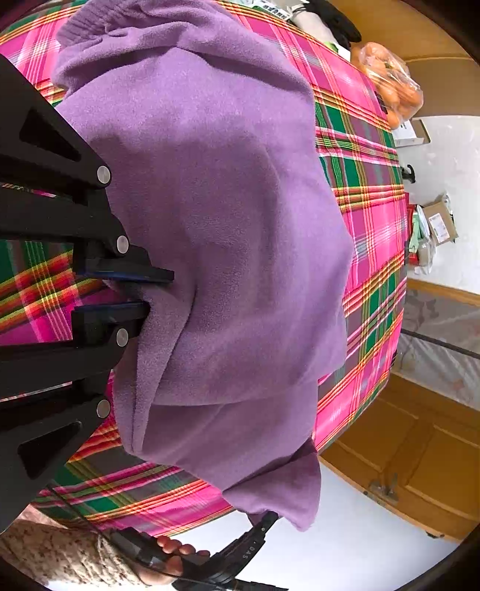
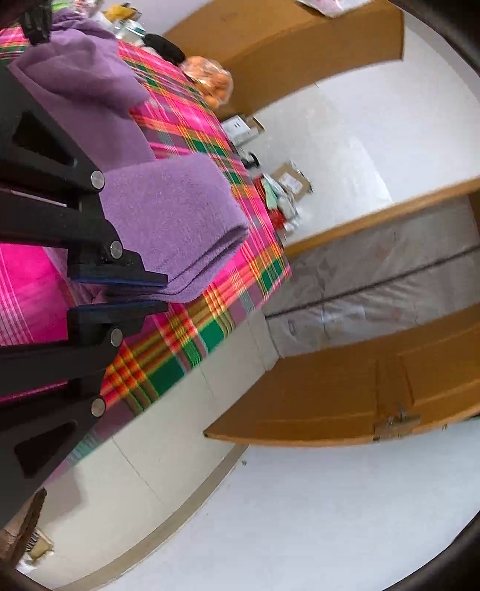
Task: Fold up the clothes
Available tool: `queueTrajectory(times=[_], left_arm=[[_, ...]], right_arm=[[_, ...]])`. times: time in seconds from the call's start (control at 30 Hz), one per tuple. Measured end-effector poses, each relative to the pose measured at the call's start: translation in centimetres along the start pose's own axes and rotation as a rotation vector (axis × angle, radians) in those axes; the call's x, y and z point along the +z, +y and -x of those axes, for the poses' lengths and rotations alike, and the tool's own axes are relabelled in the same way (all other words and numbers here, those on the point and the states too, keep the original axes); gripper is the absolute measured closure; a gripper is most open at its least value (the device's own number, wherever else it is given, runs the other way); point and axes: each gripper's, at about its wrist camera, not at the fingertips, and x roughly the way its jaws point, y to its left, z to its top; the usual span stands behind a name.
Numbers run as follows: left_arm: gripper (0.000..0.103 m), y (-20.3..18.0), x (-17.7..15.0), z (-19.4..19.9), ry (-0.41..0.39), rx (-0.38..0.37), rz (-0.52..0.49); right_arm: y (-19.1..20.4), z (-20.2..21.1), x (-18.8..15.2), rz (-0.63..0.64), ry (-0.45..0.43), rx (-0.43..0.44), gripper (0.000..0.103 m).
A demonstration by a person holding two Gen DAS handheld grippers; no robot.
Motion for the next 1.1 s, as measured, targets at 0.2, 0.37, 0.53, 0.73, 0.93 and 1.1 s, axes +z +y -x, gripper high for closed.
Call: queueTrajectory(times=[0.2,0.37,0.53,0.73,0.93,1.1], left_arm=[[0.094,0.1,0.0,0.0,0.002,-0.002,0.001],[0.094,0.2,-0.1,0.0,0.004,-0.007,0.008],[0.094,0.3,-0.3,0.1,0.005,-0.010,0.010],[0.094,0.5,-0.3,0.2,0.004,-0.016,0.013],[0.093,0.7,-0.6,0.4,0.005,-0.024,0.021],[0.093,0.7,-0.7,0.6,0.000,-0.029,0.028]], right_arm=[[-1.7,-0.1,0.2,-0.045,-0.010,-0.051,0.095],[-3.0,-0.2,0.9,-0.080,-0.023,-0.090,0.095],[-4.1,-0.2,1.1,-0.104,-0.038,-0.154,0.095],[-4.9,-0.4,1.2,-0.112,-0.032,-0.189,0.095],[-5.9,-0.9,1.3,-0.141,-0.022,-0.226,0.095],[-6.4,-0.9,1.2,-0.161,-0.018,-0.242,0.094]])
